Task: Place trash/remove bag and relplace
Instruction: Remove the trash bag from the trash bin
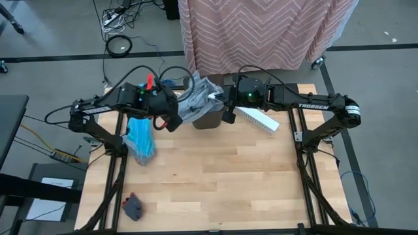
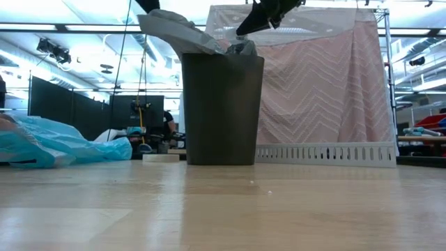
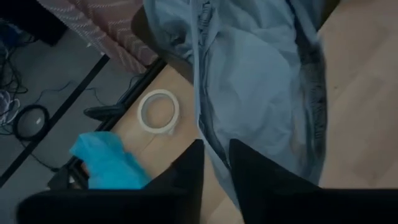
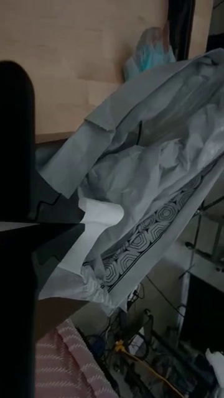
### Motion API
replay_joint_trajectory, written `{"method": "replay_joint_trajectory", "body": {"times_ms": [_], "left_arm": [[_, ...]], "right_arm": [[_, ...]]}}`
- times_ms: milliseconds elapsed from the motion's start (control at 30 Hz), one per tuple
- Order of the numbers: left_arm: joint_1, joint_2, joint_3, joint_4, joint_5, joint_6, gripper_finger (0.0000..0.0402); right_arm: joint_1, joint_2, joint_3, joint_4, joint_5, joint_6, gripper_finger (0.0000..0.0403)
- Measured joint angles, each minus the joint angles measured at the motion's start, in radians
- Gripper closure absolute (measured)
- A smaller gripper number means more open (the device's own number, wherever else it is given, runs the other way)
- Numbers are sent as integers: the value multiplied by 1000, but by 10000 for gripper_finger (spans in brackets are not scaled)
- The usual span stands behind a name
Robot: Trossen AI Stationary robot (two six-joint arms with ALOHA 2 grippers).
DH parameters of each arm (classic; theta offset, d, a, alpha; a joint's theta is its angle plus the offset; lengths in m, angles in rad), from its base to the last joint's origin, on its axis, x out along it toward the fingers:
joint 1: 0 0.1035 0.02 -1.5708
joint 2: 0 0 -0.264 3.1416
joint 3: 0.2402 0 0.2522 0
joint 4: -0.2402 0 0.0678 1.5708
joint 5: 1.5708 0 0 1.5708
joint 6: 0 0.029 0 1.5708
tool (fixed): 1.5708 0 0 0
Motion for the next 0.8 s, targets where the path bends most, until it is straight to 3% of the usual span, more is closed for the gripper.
{"method": "replay_joint_trajectory", "body": {"times_ms": [200,400,633,800], "left_arm": [[30,0,0,6,12,38,394],[52,0,28,62,101,69,398],[52,-2,137,-2,54,37,400],[51,-2,150,-12,31,51,395]], "right_arm": [[0,0,0,8,-7,-17,403],[0,0,0,11,-8,-23,403],[0,0,0,38,-8,-43,403],[0,0,0,50,-8,-43,403]]}}
